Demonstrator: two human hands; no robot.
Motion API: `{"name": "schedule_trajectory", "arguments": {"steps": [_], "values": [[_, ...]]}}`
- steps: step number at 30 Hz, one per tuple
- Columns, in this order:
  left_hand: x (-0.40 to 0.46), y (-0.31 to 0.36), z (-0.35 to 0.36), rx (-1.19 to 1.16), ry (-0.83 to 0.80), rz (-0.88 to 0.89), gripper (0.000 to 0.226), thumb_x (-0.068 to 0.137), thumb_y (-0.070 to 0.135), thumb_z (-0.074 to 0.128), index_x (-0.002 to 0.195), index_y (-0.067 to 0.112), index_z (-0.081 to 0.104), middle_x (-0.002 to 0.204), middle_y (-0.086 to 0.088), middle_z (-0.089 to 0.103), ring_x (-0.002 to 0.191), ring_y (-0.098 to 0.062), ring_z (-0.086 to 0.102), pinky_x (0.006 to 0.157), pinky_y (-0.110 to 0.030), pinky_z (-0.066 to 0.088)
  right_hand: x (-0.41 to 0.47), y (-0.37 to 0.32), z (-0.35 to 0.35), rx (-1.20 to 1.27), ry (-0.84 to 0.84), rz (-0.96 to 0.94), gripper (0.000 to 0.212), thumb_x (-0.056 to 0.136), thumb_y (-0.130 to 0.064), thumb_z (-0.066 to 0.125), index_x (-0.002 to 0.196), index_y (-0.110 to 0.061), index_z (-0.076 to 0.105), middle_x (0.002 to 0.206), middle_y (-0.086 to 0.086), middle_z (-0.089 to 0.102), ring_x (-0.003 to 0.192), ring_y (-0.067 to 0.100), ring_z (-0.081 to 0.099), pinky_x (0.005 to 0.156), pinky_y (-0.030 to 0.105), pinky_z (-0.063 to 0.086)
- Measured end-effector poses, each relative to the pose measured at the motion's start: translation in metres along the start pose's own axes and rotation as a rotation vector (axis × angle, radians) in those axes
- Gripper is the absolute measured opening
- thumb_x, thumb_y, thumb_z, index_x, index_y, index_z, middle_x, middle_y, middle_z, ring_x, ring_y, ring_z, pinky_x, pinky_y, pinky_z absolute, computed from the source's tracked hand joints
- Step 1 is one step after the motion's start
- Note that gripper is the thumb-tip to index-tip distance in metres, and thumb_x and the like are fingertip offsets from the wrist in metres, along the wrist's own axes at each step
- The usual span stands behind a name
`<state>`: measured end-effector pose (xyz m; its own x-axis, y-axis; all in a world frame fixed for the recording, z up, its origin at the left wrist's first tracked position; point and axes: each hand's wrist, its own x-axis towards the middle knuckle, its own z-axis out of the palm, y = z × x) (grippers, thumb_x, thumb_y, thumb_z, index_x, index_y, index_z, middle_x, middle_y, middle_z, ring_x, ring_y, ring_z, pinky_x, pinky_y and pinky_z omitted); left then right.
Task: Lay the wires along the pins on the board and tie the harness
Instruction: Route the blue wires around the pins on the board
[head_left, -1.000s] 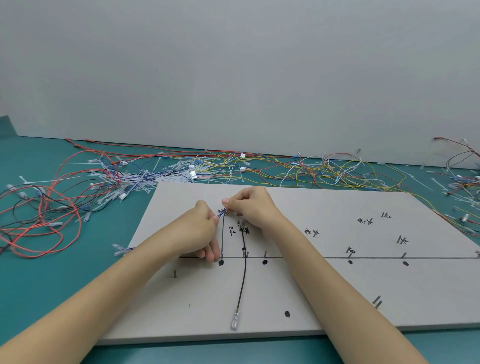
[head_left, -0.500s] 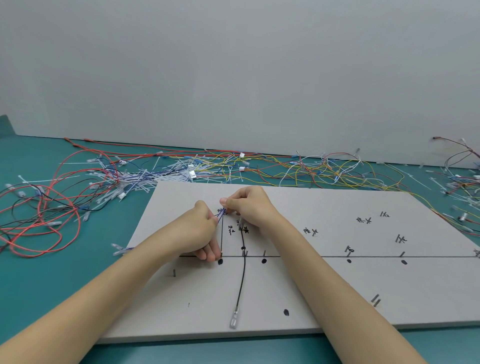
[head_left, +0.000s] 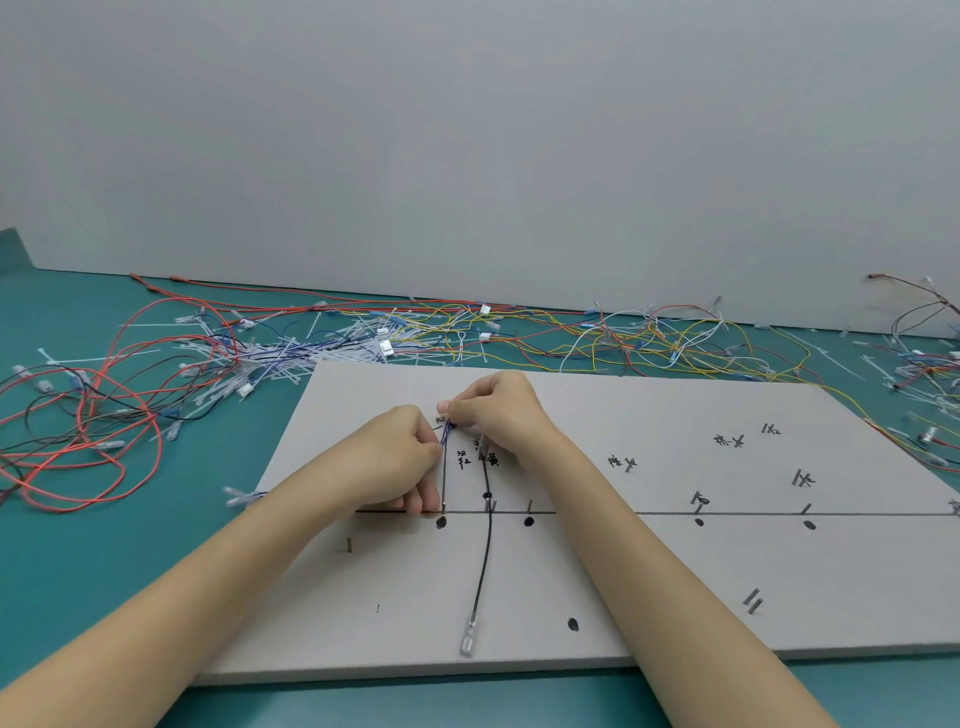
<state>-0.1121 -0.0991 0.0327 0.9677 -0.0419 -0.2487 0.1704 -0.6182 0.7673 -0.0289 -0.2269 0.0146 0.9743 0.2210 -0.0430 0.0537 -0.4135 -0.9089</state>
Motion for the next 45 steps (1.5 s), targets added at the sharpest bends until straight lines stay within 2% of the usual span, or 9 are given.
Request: {"name": "schedule_trajectory", "arguments": {"steps": [4,7,11,18,23,26,32,36,45], "values": [[-0.001,0.000,-0.003,0.016,0.017,0.000,0.017,0.097,0.012,0.043,0.083,0.010,0.052,0.055,-0.003,0.069,0.035,-0.011,0.045,0.038,-0.014,0.034,0.000,0.001,0.002,0.013,0.022,-0.011,0.013,0.075,-0.017,0.080,0.070,-0.009,0.072,0.076,0.009,0.072,0.066,0.018,0.060,0.067,0.034,0.050],[0.001,-0.003,-0.007,0.053,0.044,0.022,0.010,0.095,0.016,0.048,0.089,0.011,0.055,0.058,0.000,0.071,0.036,-0.008,0.047,0.044,-0.017,0.038,-0.002,0.004,0.002,-0.007,0.021,-0.036,0.018,0.078,-0.024,0.078,0.066,-0.012,0.071,0.060,-0.002,0.065,0.057,0.013,0.055,0.061,0.026,0.045],[0.001,-0.004,-0.013,0.063,0.061,0.042,0.012,0.092,0.019,0.056,0.085,0.012,0.063,0.061,0.002,0.072,0.037,-0.006,0.048,0.050,-0.020,0.039,-0.002,0.004,0.000,0.036,0.017,-0.042,0.028,0.086,-0.029,0.069,0.070,-0.007,0.073,0.069,-0.004,0.071,0.062,0.009,0.059,0.058,0.021,0.043],[-0.001,-0.002,-0.017,0.142,0.134,0.063,0.019,0.089,0.017,0.057,0.076,0.017,0.071,0.061,0.009,0.071,0.038,0.001,0.047,0.054,-0.021,0.044,-0.002,0.004,0.003,0.019,0.028,-0.059,0.030,0.089,-0.025,0.062,0.073,-0.002,0.072,0.080,0.003,0.075,0.072,0.013,0.062,0.075,0.032,0.051],[-0.003,0.003,-0.021,0.236,0.199,0.108,0.022,0.089,0.017,0.059,0.073,0.020,0.073,0.059,0.012,0.070,0.038,0.001,0.046,0.038,-0.014,0.036,-0.002,0.005,0.004,0.006,0.039,-0.082,0.028,0.088,-0.021,0.061,0.064,-0.010,0.070,0.082,0.008,0.075,0.076,0.018,0.063,0.083,0.038,0.052],[-0.005,0.003,-0.034,0.363,0.208,0.076,0.018,0.090,0.023,0.060,0.076,0.027,0.072,0.060,0.016,0.069,0.051,-0.004,0.054,0.052,-0.021,0.043,-0.003,0.005,0.004,0.000,0.042,-0.092,0.029,0.088,-0.021,0.061,0.060,-0.015,0.068,0.081,0.008,0.074,0.077,0.017,0.063,0.081,0.036,0.052],[-0.011,0.004,-0.025,0.397,0.228,0.104,0.018,0.091,0.020,0.061,0.077,0.021,0.072,0.062,0.008,0.071,0.073,-0.007,0.063,0.074,-0.029,0.053,-0.002,0.004,0.002,0.001,0.034,-0.079,0.028,0.086,-0.019,0.061,0.060,-0.013,0.069,0.080,0.007,0.074,0.069,0.014,0.061,0.068,0.031,0.049],[-0.020,0.009,-0.007,0.434,0.250,0.153,0.021,0.090,0.019,0.058,0.071,0.021,0.067,0.062,0.010,0.069,0.072,-0.003,0.060,0.067,-0.024,0.048,-0.003,0.004,0.002,-0.002,0.029,-0.077,0.027,0.085,-0.019,0.061,0.061,-0.011,0.069,0.081,0.010,0.074,0.071,0.016,0.061,0.070,0.033,0.051],[-0.050,0.005,0.025,0.598,0.339,0.266,0.018,0.094,0.022,0.045,0.079,0.024,0.054,0.084,0.002,0.058,0.095,-0.021,0.047,0.077,-0.035,0.043,-0.002,0.005,0.003,-0.007,0.029,-0.063,0.026,0.086,-0.020,0.061,0.068,-0.005,0.072,0.082,0.012,0.074,0.067,0.016,0.057,0.062,0.028,0.044]]}}
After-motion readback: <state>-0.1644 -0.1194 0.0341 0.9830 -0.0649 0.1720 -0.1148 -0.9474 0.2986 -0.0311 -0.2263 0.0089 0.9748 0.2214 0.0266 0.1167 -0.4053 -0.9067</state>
